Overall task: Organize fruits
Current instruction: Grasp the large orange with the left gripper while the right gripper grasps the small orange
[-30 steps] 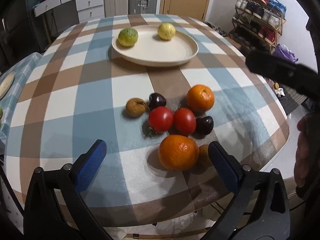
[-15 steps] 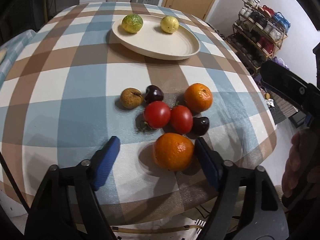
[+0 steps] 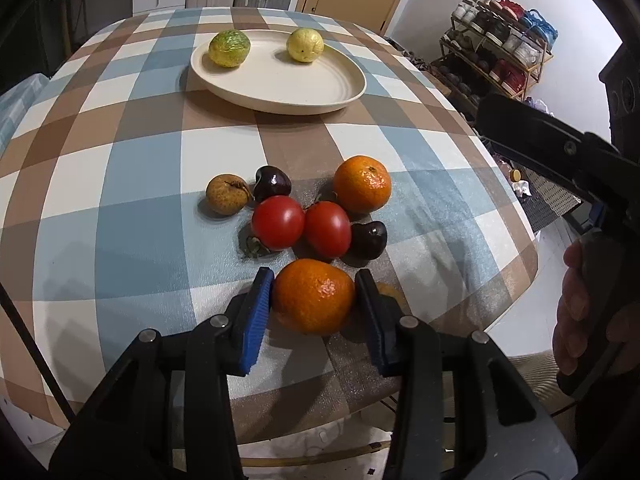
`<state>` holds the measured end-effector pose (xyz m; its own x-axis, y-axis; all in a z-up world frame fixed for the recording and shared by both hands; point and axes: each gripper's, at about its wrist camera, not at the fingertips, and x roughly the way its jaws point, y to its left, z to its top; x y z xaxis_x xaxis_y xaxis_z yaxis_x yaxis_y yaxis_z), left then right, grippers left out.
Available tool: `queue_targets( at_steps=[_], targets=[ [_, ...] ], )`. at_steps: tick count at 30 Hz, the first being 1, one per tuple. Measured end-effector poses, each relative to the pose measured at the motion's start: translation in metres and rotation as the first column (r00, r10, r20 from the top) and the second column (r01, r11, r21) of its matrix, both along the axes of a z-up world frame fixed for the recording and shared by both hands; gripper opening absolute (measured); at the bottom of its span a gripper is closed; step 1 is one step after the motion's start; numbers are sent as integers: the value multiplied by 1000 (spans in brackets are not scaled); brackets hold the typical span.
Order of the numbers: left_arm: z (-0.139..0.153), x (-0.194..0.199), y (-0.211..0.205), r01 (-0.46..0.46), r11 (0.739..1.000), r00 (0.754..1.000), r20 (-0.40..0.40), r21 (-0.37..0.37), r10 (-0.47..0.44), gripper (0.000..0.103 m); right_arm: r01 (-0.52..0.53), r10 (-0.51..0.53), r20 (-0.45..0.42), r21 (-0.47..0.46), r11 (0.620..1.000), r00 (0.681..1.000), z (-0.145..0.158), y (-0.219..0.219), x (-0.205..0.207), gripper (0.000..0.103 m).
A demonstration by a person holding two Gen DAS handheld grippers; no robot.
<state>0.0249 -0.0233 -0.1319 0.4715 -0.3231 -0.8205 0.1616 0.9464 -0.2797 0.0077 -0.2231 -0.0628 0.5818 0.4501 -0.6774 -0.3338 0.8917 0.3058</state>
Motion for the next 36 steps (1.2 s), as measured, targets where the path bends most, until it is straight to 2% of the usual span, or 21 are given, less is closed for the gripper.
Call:
queue_targets(
  at_steps=[13,20,25,31,36],
  targets=[
    [7,-3,4,-6,1000,1000,25,4,5,39,5,-5,-7,3,1000,1000,-1,-2,1,103],
    [18,-7,13,-17,1000,999,50,-26,18,39,29,-29,0,4,1000,1000,0,-5,1,103],
    [31,-9,26,-34,997,997,66,-76,39,39,69,-69,-4,11,998,998,-1,-11,4,103],
    [60,-20,35,-25,998,985,171,-54,34,39,57,-58,-47,-11,998,997,-12,-4,11,103],
    [69,-22,48,-39,997,984,172,-71,51,39,26,-33,-117,-63,998,993,-30,9,20,103]
  ],
)
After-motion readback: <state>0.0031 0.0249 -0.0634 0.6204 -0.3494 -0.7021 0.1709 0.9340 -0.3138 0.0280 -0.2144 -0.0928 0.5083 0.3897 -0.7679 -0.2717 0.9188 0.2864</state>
